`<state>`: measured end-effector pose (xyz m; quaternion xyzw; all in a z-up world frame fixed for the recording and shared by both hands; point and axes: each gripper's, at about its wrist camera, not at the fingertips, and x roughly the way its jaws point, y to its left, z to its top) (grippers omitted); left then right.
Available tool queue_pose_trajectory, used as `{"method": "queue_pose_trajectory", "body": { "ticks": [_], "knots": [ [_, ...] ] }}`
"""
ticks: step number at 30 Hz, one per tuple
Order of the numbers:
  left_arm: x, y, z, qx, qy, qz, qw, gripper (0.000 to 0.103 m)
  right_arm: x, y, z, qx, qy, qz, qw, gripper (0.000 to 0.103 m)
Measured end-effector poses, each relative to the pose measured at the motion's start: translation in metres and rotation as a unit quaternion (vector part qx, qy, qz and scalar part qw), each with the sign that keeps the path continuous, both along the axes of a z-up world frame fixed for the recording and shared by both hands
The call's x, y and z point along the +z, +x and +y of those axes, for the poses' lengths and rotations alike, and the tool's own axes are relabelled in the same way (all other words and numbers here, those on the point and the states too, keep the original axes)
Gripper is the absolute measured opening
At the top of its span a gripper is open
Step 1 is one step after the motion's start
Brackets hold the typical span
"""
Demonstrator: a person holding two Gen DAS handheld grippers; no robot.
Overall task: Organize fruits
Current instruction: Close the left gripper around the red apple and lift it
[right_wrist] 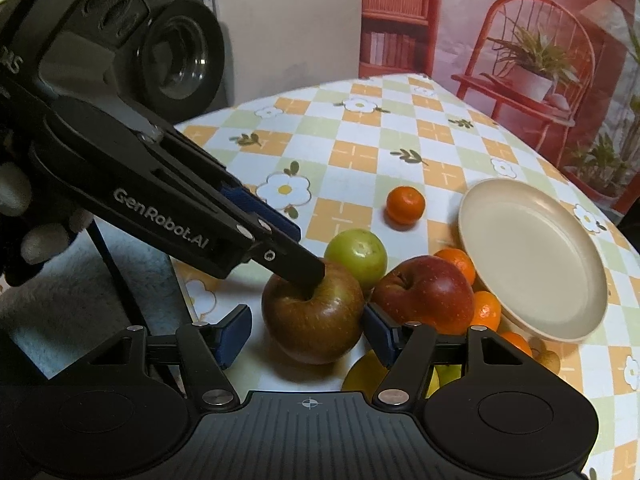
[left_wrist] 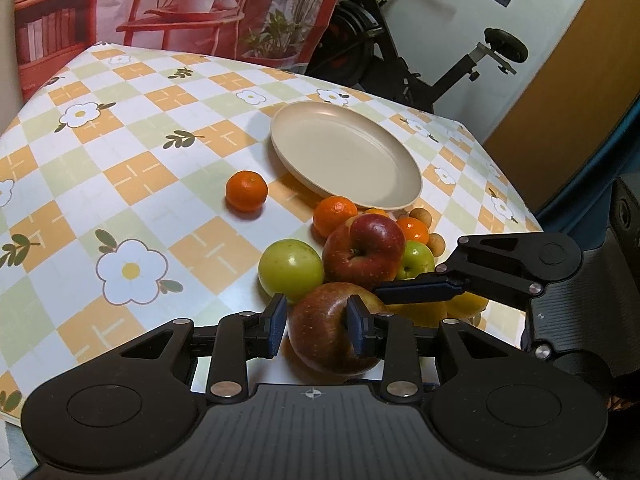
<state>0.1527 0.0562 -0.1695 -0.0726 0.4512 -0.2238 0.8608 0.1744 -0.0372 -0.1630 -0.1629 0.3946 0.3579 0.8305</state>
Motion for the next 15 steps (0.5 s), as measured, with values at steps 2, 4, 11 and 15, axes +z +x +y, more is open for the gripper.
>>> {"method": "queue_pose_trajectory", "body": {
  "ticks": [2, 4, 11, 15],
  "knots": [
    [-0.001, 0.000, 0.001, 0.002, -0.003, 0.001, 1.0000, 0.036, -0.002, 0.001, 0.002, 0.001, -0.009, 0.000, 1.000, 0.060],
    [-0.001, 0.000, 0.001, 0.004, -0.005, 0.003, 1.0000, 0.036, -0.004, 0.002, 0.004, 0.001, -0.017, 0.003, 1.000, 0.058],
    [-0.002, 0.002, 0.008, 0.011, -0.015, 0.014, 0.9997, 0.038, -0.007, 0.003, 0.002, -0.002, -0.012, 0.014, 1.000, 0.053],
    [-0.003, -0.001, 0.011, 0.010, -0.015, 0.020, 0.9996, 0.037, -0.008, 0.004, 0.001, -0.001, 0.010, 0.027, 1.000, 0.053]
  ]
}}
